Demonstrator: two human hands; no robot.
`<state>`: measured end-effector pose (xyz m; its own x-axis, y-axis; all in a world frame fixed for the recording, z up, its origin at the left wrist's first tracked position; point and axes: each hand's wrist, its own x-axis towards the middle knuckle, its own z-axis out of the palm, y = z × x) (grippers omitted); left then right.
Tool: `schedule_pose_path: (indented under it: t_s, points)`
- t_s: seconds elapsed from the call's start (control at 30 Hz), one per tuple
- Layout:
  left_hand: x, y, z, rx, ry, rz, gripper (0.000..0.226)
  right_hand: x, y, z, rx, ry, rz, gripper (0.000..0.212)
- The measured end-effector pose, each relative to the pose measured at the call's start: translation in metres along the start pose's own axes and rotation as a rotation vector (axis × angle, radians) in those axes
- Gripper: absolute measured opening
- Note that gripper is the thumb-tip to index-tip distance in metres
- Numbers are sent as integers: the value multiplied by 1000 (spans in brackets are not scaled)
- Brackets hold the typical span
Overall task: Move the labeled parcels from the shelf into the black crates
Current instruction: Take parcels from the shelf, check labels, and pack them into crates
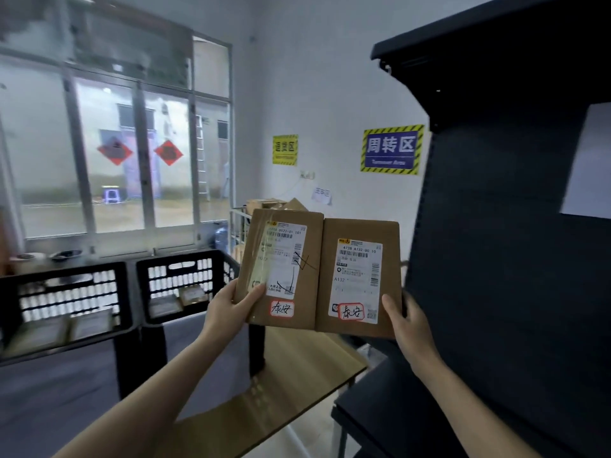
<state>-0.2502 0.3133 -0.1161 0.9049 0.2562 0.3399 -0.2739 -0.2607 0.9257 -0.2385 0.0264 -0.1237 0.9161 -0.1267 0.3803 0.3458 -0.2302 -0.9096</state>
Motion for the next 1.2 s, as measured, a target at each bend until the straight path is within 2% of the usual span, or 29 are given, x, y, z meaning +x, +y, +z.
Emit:
schedule_pose_path:
  t_s: [0.13, 0.27, 0.4, 0.53, 0.67, 0.77, 0.83, 0.93, 1.1, 1.2]
  points:
    - [18, -21, -66, 22, 93, -9, 19, 8, -10, 75, -1, -64, 1, 24]
    - [40, -44, -133, 44, 158, -37, 21, 17, -24, 150, 32, -118, -38, 15]
    - [60, -66, -202, 82, 217, -36, 8, 25, -35, 229, 70, -168, -37, 20]
    - [70, -86, -267, 105, 287, -72, 7, 26, -41, 305, 108, -240, -34, 19]
    - [68, -104, -329, 115, 327, -136, 25, 21, -50, 375, 111, -333, -35, 18]
    - [66, -115, -369, 150, 387, -188, 33, 17, -57, 421, 107, -399, -33, 30]
    - [65, -121, -390, 195, 428, -204, 37, 17, -61, 448, 111, -444, -30, 31]
    - [63, -130, -414, 272, 476, -234, 42, 17, -64, 483, 138, -502, -9, 25]
    - [66, -144, -440, 332, 488, -300, 49, 25, -58, 529, 147, -584, 64, 34]
    - [74, -153, -449, 375, 482, -347, 54, 35, -50, 554, 99, -650, 128, 33]
